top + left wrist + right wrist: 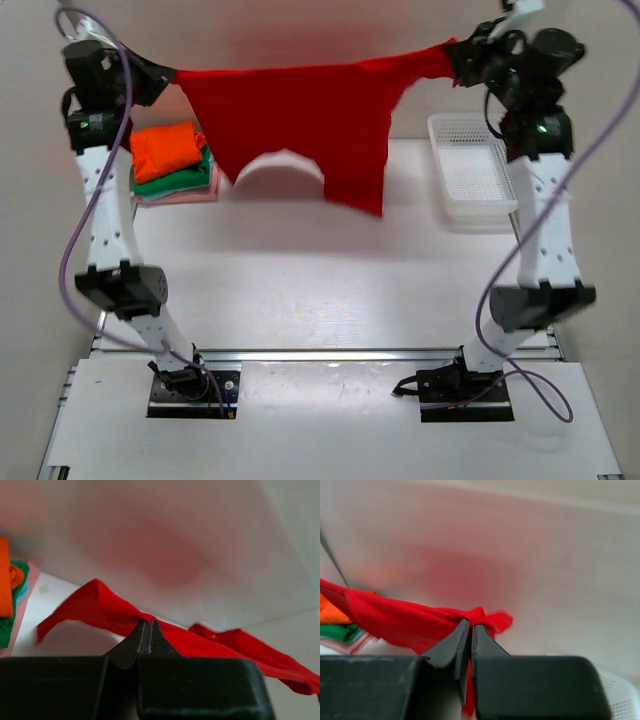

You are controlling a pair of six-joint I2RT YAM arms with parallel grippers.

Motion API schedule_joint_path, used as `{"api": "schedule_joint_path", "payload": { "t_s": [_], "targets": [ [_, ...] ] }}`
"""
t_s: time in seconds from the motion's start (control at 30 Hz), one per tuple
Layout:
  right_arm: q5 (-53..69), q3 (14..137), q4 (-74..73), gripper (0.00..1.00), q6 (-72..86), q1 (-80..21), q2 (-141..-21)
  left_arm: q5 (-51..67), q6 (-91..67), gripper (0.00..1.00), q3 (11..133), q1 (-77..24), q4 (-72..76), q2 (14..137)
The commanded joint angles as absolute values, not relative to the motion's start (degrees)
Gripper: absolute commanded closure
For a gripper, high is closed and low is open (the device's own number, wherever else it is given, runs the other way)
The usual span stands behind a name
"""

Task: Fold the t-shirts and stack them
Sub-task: Flatten out the tshirt

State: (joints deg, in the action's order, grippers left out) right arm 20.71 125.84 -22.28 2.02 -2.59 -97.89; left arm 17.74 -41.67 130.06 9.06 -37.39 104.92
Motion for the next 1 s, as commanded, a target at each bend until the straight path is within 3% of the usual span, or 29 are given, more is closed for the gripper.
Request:
{"api": "schedule_joint_path", "payload": {
  "t_s": [0.0,0.2,0.37,0.57,0.87,0.97],
  "targets": [
    [18.81,116.95,-16.17,1.0,2.11,-0.27,-87.39,17.06,-39.82,1.0,123.35,8.09,-37.61,94.58],
    [20.66,88.73,-13.71,1.0,4.31,1.23,-75.25,18.1,-40.87,1.0,96.12,5.36,-36.39,85.53],
    [11.63,71.58,-20.2,1.0,9.2,-2.02,-64.11,15.48,-41.49,1.0,73.77,2.74,-37.43,76.31],
    [1.41,62.76,-36.37,1.0,18.79,-6.67,-58.71,8.62,-41.13,1.0,50.31,-1.58,-41.74,68.3],
    [7.38,60.03,-49.13,1.0,22.85,-5.98,-58.79,1.77,-41.22,1.0,46.22,-3.69,-47.63,64.51],
    [17.18,56.8,-44.41,1.0,21.37,-4.93,-61.24,3.68,-40.87,1.0,46.75,-2.21,-44.75,66.52]
  ]
}}
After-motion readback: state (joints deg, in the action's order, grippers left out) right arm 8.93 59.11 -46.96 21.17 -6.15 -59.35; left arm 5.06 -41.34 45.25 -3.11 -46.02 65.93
